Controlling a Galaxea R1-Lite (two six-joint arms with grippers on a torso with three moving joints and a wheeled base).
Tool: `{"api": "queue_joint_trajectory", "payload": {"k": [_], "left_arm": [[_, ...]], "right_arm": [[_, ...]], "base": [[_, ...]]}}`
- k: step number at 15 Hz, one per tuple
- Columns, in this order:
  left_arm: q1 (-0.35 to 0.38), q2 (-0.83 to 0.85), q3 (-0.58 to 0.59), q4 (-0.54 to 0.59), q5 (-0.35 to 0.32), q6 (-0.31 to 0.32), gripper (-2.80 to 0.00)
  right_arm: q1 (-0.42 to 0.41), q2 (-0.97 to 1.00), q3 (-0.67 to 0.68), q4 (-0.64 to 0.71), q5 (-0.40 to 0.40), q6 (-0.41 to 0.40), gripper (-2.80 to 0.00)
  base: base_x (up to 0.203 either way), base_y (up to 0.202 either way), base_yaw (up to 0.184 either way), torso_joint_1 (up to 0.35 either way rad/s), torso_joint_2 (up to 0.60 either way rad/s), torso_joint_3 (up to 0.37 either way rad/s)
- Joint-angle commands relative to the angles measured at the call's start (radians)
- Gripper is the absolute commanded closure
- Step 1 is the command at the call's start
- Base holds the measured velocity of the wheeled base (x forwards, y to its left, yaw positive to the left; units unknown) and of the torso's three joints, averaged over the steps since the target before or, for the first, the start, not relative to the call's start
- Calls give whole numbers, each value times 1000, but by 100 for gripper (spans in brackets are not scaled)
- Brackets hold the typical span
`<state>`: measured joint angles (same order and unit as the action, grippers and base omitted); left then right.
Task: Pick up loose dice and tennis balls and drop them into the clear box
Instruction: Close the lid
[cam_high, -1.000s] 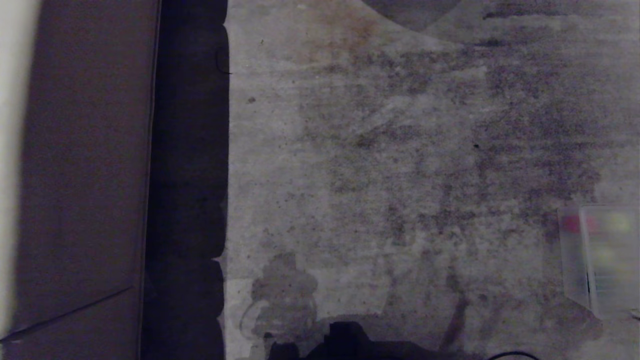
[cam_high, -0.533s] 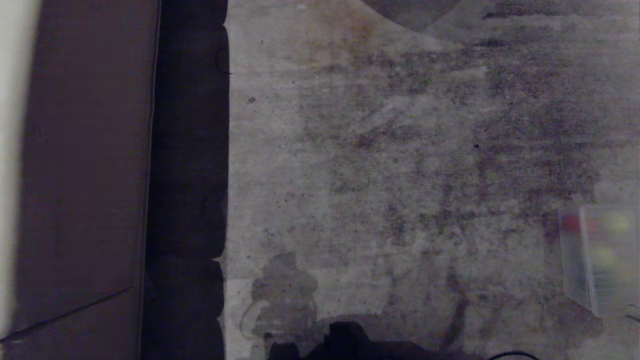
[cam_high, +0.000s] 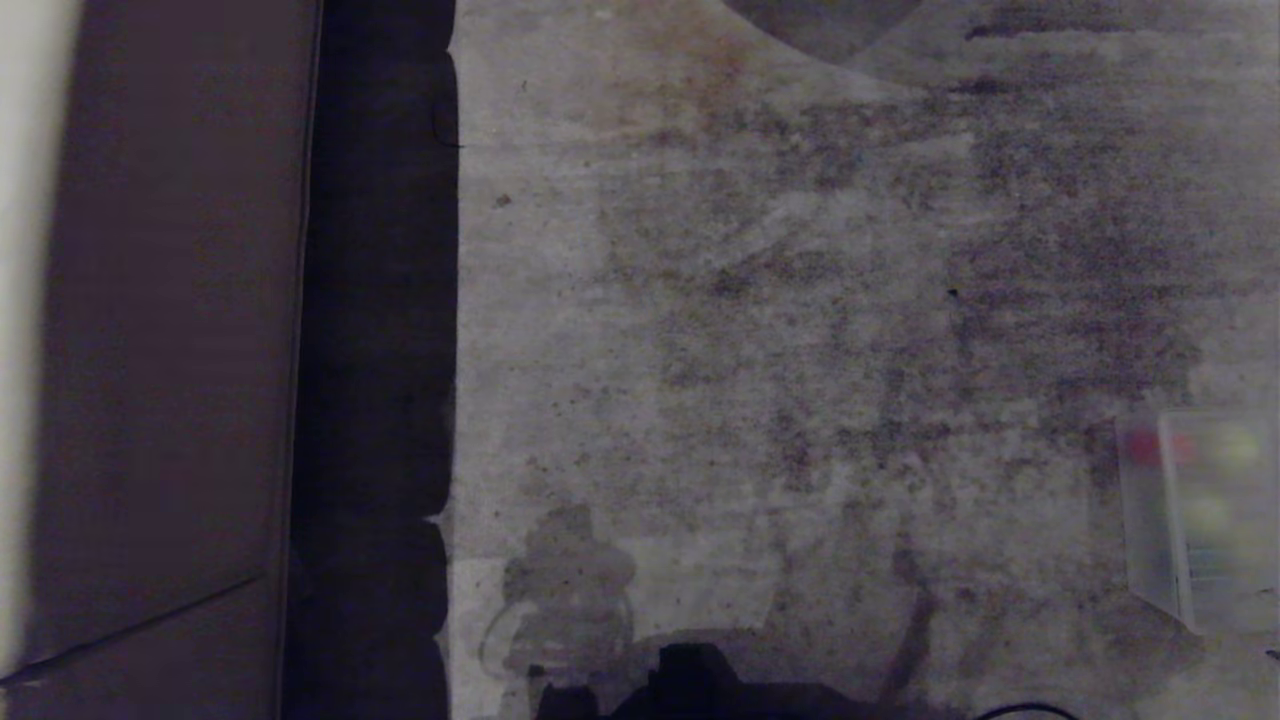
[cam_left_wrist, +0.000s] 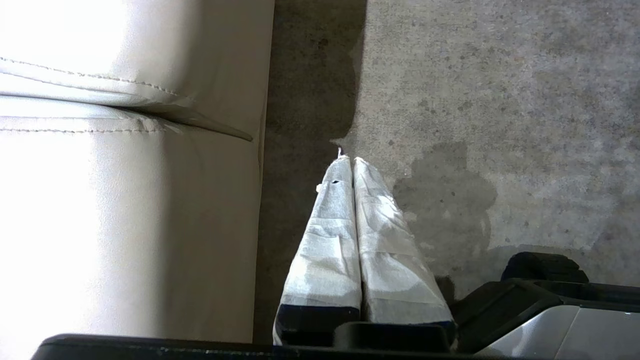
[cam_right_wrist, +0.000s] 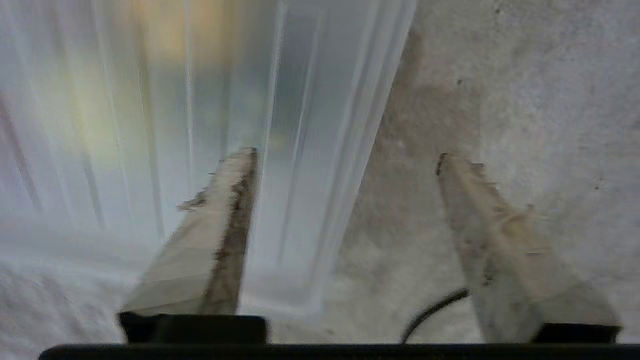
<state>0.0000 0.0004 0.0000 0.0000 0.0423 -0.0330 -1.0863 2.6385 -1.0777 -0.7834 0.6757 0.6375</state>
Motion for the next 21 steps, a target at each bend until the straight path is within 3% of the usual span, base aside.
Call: {"api": "queue_joint_trajectory", "payload": {"k": [1,5,12,21], "left_arm": [[0,0,2,0,1,-1,0],[0,1,2,0,1,-1,0],[0,1,2,0,1,-1,0],[0,1,2,0,1,-1,0]], "right_arm": [[-27,-61,62,0,7,-69,-280],[-62,-166,173,-5,127,-118,-280],[-45,-190,254,-9,133,-180,-280],[-75,-197,264,-65,131,-182,-280]], "base": [[0,0,0,0,0,0],[0,0,0,0,0,0],[0,0,0,0,0,0],[0,0,0,0,0,0]]}}
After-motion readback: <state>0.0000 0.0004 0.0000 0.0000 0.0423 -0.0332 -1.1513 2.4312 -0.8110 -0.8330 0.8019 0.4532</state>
